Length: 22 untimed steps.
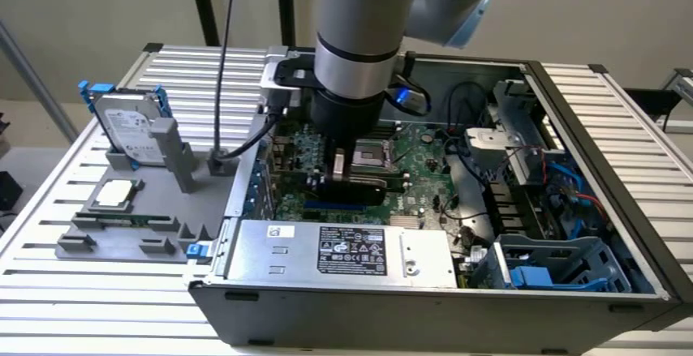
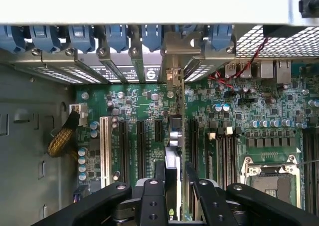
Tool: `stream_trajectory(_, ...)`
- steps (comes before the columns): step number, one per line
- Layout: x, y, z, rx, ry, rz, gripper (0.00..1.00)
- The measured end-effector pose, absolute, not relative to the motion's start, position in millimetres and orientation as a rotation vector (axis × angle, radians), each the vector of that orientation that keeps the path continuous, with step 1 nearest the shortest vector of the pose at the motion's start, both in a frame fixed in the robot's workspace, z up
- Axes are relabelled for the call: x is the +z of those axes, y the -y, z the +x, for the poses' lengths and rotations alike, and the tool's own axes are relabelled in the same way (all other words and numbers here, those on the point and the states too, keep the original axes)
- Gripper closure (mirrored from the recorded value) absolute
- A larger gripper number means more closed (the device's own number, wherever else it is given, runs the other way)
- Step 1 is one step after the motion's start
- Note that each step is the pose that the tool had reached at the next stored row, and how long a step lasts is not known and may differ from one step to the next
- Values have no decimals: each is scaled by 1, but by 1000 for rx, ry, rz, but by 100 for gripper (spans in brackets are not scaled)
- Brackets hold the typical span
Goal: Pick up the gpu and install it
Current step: 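Insert the gpu into the slot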
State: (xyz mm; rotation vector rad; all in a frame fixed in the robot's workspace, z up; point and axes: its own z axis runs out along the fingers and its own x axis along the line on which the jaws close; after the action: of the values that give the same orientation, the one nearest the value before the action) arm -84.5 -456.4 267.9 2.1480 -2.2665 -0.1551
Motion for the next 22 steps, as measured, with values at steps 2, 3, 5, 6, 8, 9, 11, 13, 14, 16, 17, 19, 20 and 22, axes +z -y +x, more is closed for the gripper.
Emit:
stream_trajectory(2,267,456,-82,-165,2262,2143,73)
stream_trajectory(3,267,456,-81,-170,2259,2140,73)
stream_trajectory(5,267,456,-78,-179,2254,2135,73)
stream_trajectory(6,266,456,-77,-184,2252,2133,73)
stream_trajectory(8,266,456,-76,-191,2248,2128,73)
stream_trajectory(9,266,456,-76,-193,2247,2127,73)
stream_trajectory(11,265,456,-76,-198,2244,2124,73)
stream_trajectory(13,264,456,-75,-201,2243,2123,73)
stream_trajectory(14,264,456,-75,-202,2242,2122,73)
stream_trajectory(16,262,457,-74,-205,2240,2120,73)
stream_trajectory(17,262,457,-74,-207,2239,2119,73)
stream_trajectory(19,262,456,-73,-208,2239,2119,73)
stream_trajectory(20,261,456,-72,-209,2239,2119,73)
stream_trajectory(22,261,456,-72,-209,2239,2120,73)
